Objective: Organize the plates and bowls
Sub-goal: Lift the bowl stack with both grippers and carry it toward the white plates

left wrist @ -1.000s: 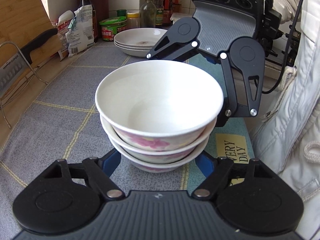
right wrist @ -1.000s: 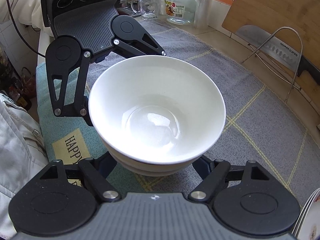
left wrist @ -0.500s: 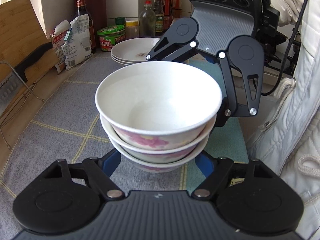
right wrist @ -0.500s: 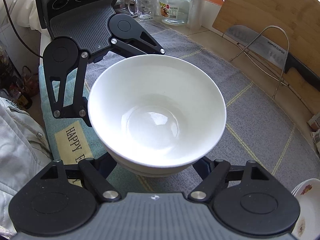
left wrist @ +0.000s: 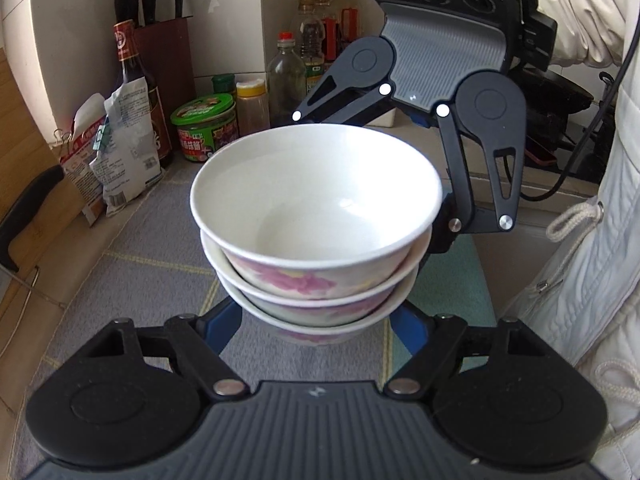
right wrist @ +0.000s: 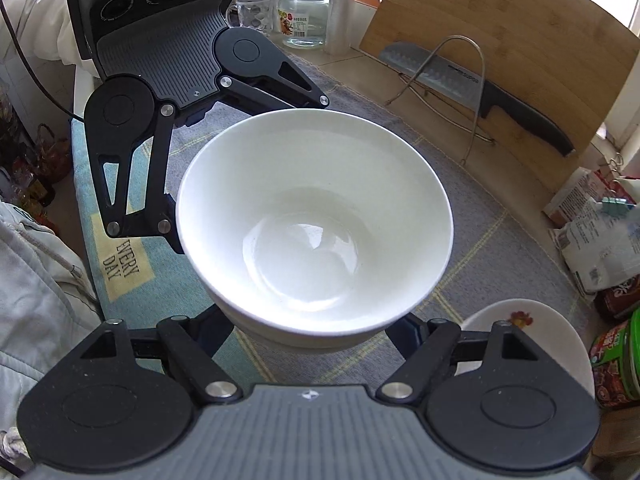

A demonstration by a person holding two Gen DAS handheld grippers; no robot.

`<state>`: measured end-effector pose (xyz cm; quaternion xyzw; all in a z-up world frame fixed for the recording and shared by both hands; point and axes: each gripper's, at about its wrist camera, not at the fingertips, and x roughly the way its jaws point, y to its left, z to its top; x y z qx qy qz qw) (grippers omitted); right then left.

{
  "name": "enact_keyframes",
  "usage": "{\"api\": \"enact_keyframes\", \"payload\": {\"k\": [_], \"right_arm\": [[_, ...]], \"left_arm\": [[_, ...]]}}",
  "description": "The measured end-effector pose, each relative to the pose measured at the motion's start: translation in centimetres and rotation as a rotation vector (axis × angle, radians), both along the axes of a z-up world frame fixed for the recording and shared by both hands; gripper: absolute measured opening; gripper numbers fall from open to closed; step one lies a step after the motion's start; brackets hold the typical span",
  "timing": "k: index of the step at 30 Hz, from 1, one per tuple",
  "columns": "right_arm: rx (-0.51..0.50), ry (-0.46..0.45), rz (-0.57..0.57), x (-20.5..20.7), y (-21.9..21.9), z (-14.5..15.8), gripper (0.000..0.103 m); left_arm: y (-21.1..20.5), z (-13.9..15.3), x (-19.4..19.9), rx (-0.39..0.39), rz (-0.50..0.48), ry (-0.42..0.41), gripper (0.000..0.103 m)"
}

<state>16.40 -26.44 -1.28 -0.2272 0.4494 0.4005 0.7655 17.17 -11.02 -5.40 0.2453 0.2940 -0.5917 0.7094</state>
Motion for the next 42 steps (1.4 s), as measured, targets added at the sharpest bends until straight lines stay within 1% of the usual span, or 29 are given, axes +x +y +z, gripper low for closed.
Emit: {"api": "enact_keyframes", "payload": {"k": [9,18,28,42], "right_arm": [[-0.011,-0.023,-0.04,1.2,-6.3,0.5,0.085],[-0.02,-0.038,-0.079,3.1,-10.8,0.2,0.085],[-0.031,-0.03,-0.106,4.3,-13.5,-0.7,0.085],[-0.047,0.005,-0.122,5.0,-15.5,-2.4,0.085]], "left_arm": [[-6.2,0.2,1.9,-0.012,-0.039,-0.034,0.081],[-10.6,-0.2,3.9,-0.006,-0.067,-0.059,0.081],[-13.5,-1.3,5.6,0.001,-0.075,-0.055,0.081],[-15.5,-2.8,6.7,0.006,-0.07,-0.022,0.08]]}}
